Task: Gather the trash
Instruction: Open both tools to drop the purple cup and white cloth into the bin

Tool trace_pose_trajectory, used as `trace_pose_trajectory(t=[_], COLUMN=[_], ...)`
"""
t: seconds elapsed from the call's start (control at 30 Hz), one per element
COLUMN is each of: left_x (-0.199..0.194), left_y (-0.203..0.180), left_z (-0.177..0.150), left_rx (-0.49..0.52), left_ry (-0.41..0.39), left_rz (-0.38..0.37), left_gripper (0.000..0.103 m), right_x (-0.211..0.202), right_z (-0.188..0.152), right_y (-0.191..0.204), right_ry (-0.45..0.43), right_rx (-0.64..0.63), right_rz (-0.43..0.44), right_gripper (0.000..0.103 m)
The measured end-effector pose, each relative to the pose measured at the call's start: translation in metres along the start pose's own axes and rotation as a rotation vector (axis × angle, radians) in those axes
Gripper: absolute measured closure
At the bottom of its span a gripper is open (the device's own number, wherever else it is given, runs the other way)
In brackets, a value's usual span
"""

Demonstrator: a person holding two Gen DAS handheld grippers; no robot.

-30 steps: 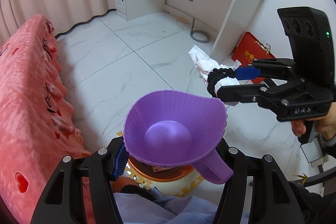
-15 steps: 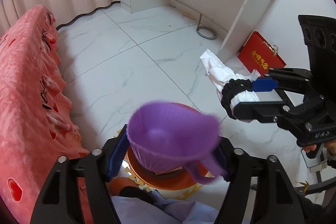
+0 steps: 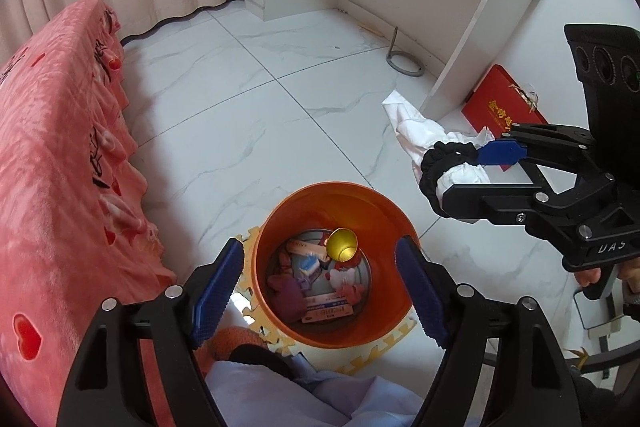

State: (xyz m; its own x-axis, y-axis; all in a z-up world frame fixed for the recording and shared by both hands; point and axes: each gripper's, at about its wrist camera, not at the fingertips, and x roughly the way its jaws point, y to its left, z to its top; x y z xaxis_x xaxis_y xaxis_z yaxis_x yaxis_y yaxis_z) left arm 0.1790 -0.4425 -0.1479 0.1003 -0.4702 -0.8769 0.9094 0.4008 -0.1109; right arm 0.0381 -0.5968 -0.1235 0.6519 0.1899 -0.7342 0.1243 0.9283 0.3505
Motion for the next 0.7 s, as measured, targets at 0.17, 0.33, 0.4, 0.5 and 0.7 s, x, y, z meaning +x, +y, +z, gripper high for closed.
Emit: trace_pose_trajectory(t=[0.17, 0.33, 0.4, 0.5, 0.7], left_x=[-0.003, -0.008, -0.011, -0.020, -0.044], left_y=[0.002, 0.007, 0.008, 0.009, 0.012], left_z=[-0.004, -0.008, -0.011, -0.016, -0.030], left_rx=[-0.004, -0.018, -0.023, -0.035, -0.069], left_ry=[0.002, -0.006, -0.012, -0.028, -0.064], left_rz=[0.001, 0.005, 0.010, 0.025, 0.054], left_gripper=[0.025, 0.025, 0.025, 0.018, 0.016], right_x=[0.005, 0.002, 0.000, -0.003, -0.013], right_z=[0.001, 0.000, 0.000, 0.000, 0.001], right_y=[0.003, 0.009, 0.013, 0.021, 0.046], right_ry=[0.006, 0.004, -0.001, -0.013, -0.030], right_rx=[0.007, 0.007, 0.008, 0.002, -0.024], right_rz=[-0.019, -0.014, -0.011, -0.013, -0.009], right_gripper=[0.035, 0.035, 0.033, 0.027, 0.023])
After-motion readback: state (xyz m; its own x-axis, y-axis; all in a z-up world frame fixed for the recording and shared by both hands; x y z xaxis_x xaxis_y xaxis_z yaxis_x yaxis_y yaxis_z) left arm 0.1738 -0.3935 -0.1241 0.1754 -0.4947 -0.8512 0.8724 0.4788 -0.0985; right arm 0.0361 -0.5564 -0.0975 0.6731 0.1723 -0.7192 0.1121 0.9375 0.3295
